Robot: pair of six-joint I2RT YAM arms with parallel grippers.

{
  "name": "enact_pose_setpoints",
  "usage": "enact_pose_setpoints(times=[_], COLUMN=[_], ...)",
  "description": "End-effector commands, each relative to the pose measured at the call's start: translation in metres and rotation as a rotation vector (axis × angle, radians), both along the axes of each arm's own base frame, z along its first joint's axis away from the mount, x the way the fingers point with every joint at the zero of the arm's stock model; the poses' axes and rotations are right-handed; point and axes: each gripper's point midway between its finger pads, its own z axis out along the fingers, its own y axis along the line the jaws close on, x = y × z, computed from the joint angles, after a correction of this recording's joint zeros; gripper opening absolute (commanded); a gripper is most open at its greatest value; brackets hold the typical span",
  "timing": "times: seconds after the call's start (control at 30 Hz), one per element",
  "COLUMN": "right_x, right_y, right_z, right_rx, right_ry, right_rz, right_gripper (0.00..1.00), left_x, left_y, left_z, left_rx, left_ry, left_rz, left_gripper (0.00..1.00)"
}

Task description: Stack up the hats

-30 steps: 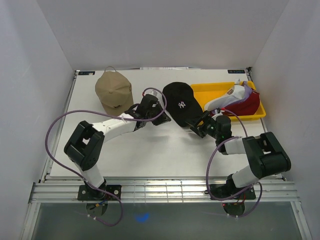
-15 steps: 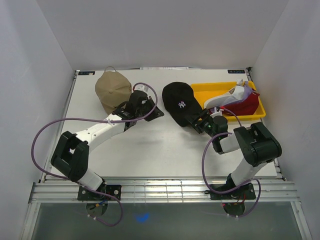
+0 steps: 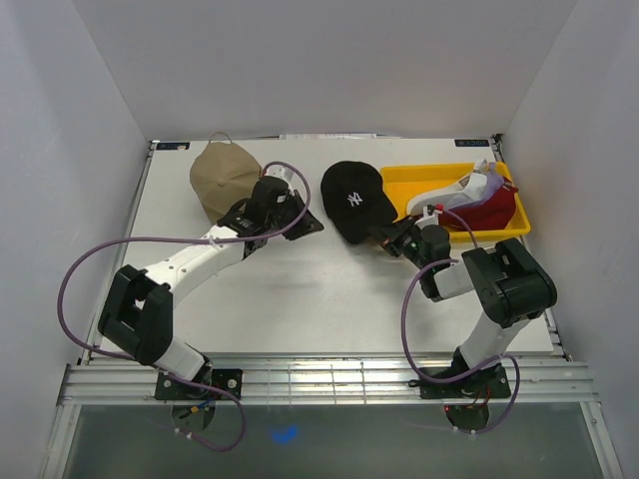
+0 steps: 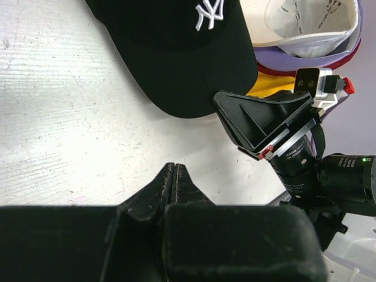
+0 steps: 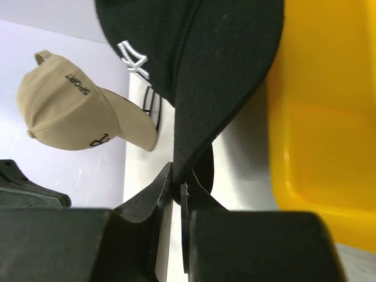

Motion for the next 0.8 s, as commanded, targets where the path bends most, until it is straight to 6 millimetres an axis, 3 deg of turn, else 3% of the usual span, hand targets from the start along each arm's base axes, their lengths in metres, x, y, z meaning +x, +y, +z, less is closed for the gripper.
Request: enact_pose_setpoints(times=[0.0, 0.27, 0.33, 0.37, 0.4, 0.47, 0.5, 0.53, 0.57, 0.6, 0.63, 0.77], right_x=[0.012, 0.035, 0.041, 0.044, 0.049, 0.05, 0.046, 0.047, 0.048, 0.05, 0.043, 0.035], right_y=[0.005, 0.024, 0.033, 0.036, 0.04, 0.051, 0.062, 0.069, 0.074, 0.078, 0.095, 0.129], right_z=[0.036, 0.115, 0.146, 0.157, 0.182, 0.2, 0.21, 0.234, 0.244, 0.248, 0.267, 0.301], right_rx=[0.048, 0.127, 0.153, 0.172, 0.195, 0.213, 0.223, 0.24, 0.244, 0.236, 0.257, 0.262], right_ry=[-0.066, -0.15, -0.196, -0.205, -0.248, -0.254, -0.263, -0.303, -0.313, -0.304, -0.332, -0.378], right_rz=[-0.011, -0.03, -0.024, -0.029, -0.028, -0.028, -0.015, -0.012, -0.031, -0.049, -0.028, -0.076], right_gripper=[0.08, 0.08, 0.08, 0.08, 0.08, 0.08, 0.08, 0.08, 0.08, 0.08, 0.08, 0.08], left_x=[0.002, 0.001, -0.004, -0.01, -0.014, -0.026, -0.032, -0.037, -0.044, -0.054, -0.06, -0.092], left_y=[0.004, 0.014, 0.017, 0.02, 0.022, 0.029, 0.033, 0.037, 0.042, 0.048, 0.052, 0.07], left_z=[0.061, 0.15, 0.168, 0.185, 0.195, 0.213, 0.235, 0.244, 0.25, 0.272, 0.281, 0.319], left_rx=[-0.056, -0.102, -0.109, -0.119, -0.117, -0.119, -0.132, -0.133, -0.13, -0.15, -0.16, -0.208], left_ry=[-0.113, -0.255, -0.287, -0.305, -0.324, -0.341, -0.38, -0.398, -0.396, -0.437, -0.45, -0.496], left_rz=[-0.036, -0.05, -0.06, -0.068, -0.075, -0.079, -0.078, -0.078, -0.074, -0.069, -0.065, -0.052], left_gripper=[0.0, 0.0, 0.0, 0.0, 0.0, 0.0, 0.0, 0.0, 0.0, 0.0, 0.0, 0.0])
